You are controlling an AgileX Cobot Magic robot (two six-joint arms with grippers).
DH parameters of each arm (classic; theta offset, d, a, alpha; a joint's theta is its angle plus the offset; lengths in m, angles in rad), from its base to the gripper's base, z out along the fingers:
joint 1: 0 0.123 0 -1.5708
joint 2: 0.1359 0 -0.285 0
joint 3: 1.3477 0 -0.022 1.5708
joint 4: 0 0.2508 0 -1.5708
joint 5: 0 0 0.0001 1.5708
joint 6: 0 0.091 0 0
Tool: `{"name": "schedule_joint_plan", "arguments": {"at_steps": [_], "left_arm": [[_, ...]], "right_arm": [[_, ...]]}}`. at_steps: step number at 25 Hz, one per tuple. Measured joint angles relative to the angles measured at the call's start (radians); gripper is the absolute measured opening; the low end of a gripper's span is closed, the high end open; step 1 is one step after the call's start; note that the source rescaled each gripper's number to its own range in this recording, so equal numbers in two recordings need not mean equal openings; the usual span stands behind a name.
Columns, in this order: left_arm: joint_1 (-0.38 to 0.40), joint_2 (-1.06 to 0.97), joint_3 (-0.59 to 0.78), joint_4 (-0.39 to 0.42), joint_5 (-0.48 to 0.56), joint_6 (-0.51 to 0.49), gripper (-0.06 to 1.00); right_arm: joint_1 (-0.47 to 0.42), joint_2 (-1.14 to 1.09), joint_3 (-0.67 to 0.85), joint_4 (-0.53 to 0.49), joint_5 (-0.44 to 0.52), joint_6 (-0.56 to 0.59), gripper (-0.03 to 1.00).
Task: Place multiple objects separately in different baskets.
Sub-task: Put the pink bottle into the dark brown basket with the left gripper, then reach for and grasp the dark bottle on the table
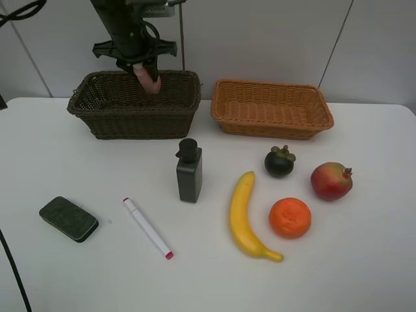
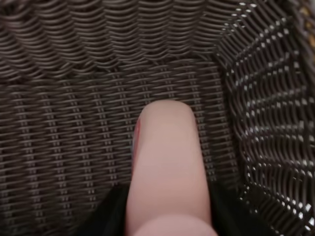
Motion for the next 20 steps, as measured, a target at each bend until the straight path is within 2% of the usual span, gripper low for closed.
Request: {"name": "schedule_joint_plan", "arguments": {"at_steps": [4,6,10,15,18,20], "left_arm": [[0.000,0.006,0.000,-0.009,0.017,-0.012,0.76],[-0.001,0.006,0.000,-0.009,0.040,-0.022,0.87],[-0.001,0.012,-0.011,0.000,0.089,-0.033,0.90],[-0.001,0.016,-0.124,-0.010,0.254,-0.034,0.90],[-0.001,-0.006,-0.149,-0.050,0.264,-0.034,0.90],[-0.001,-0.029,-0.129,-0.105,0.264,-0.020,0.90]], "right_arm": [[0.000,0.000,0.000,0.000,0.000,0.000,0.99],[0.000,0.000,0.000,0.000,0.000,0.000,0.99],[0.000,0.000,0.000,0.000,0.000,0.000,0.99],[0.000,0.000,0.000,0.000,0.000,0.000,0.99],[0.000,0.000,0.000,0.000,0.000,0.000,0.99],[0.000,0.000,0.000,0.000,0.000,0.000,0.99]]}}
